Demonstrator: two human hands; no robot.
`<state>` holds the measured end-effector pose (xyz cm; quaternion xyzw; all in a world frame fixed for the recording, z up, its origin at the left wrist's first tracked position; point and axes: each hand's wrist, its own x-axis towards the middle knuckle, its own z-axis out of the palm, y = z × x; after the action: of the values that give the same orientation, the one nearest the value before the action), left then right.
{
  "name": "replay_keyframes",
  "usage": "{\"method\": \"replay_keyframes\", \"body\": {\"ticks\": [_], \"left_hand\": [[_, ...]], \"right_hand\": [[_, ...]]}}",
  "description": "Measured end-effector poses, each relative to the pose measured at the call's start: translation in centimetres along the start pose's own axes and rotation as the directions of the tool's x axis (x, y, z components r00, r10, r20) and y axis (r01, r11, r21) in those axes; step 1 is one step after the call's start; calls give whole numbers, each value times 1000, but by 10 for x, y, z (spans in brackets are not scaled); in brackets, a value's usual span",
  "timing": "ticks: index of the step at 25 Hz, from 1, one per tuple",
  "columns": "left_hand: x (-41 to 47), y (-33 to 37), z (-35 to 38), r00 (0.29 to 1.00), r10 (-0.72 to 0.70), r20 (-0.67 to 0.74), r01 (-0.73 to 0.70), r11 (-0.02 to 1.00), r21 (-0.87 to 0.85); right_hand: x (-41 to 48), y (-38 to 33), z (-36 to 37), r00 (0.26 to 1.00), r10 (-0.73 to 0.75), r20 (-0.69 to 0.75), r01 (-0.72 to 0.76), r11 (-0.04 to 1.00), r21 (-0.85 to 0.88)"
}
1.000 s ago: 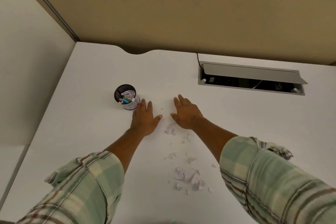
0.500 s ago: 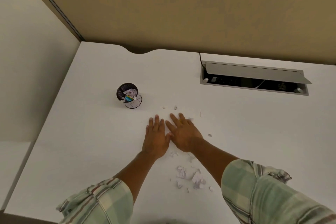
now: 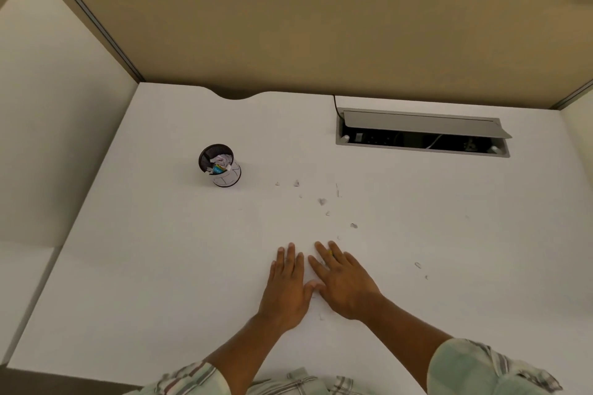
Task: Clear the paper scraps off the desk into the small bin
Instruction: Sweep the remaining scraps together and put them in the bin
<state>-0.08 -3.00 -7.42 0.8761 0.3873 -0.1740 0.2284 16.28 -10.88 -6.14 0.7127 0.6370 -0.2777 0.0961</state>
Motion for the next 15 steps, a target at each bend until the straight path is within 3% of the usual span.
{"method": "replay_keyframes", "body": {"ticks": [4, 9, 13, 15], "left_hand": [[-11, -1, 4, 999, 3, -35, -4, 999, -35], [26, -33, -50, 960, -170, -223, 137, 978, -157], [61, -62, -83, 899, -404, -168, 339, 887, -314], [70, -64, -83, 889, -441, -125, 377, 858, -347]], "right_hand": [[-11, 4, -7, 1000, 7, 8, -7, 999, 31], [34, 17, -65, 989, 48, -139, -43, 999, 33], [91, 30, -108, 987, 71, -142, -66, 997, 42], [113, 39, -120, 990, 99, -100, -95, 995, 38]]}}
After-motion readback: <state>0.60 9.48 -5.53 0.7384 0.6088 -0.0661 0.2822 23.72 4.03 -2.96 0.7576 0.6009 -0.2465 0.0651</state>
